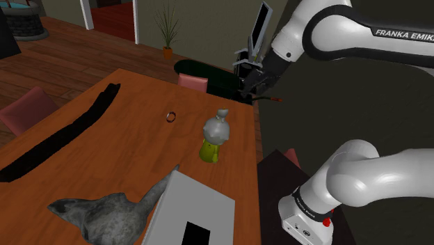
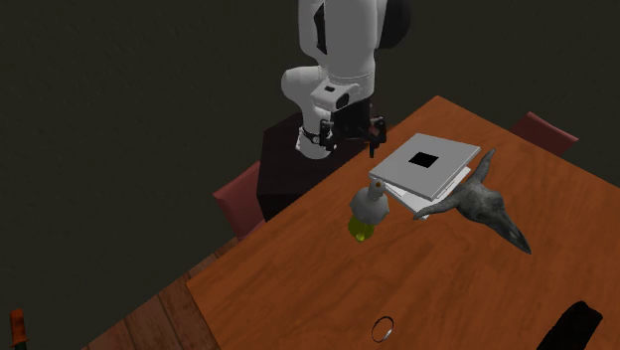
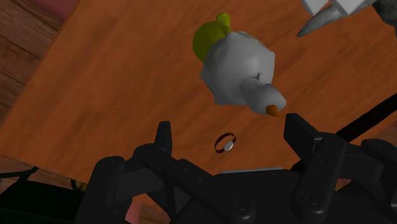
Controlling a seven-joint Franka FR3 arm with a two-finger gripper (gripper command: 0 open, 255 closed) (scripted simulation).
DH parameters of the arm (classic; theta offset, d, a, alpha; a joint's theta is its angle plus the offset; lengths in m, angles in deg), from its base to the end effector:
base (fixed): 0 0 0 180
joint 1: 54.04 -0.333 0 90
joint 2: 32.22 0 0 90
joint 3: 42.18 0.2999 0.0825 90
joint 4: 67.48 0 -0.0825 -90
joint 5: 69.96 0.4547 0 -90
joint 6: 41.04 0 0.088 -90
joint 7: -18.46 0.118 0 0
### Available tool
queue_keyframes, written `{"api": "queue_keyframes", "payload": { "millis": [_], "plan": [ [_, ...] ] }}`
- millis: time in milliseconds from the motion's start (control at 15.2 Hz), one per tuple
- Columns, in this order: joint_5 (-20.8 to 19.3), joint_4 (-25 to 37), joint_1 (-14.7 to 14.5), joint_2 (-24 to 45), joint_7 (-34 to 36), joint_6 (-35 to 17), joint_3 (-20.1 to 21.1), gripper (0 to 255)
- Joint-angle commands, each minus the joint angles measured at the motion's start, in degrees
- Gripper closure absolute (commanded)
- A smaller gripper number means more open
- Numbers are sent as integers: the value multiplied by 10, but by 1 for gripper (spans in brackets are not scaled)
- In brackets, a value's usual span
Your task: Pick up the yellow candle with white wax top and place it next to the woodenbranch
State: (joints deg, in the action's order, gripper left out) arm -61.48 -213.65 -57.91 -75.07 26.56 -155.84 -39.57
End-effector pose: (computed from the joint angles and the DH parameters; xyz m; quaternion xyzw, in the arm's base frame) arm 0.4243 0.0582 0.4865 -0.9926 0.0427 -0.0925 0.0662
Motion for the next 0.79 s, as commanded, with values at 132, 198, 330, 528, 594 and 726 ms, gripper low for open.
{"api": "queue_keyframes", "payload": {
  "millis": [132, 198, 330, 528, 594, 726],
  "plan": [
    [36, -32, -28, 37, 5, -91, 23, 0],
    [45, -38, -36, 48, 6, -114, 28, 0],
    [59, -46, -48, 68, 6, -151, 37, 0],
    [64, -57, -51, 85, 4, -179, 41, 0],
    [66, -60, -52, 91, 4, -188, 42, 0],
    [69, -66, -53, 104, 2, -207, 44, 0]
  ]
}}
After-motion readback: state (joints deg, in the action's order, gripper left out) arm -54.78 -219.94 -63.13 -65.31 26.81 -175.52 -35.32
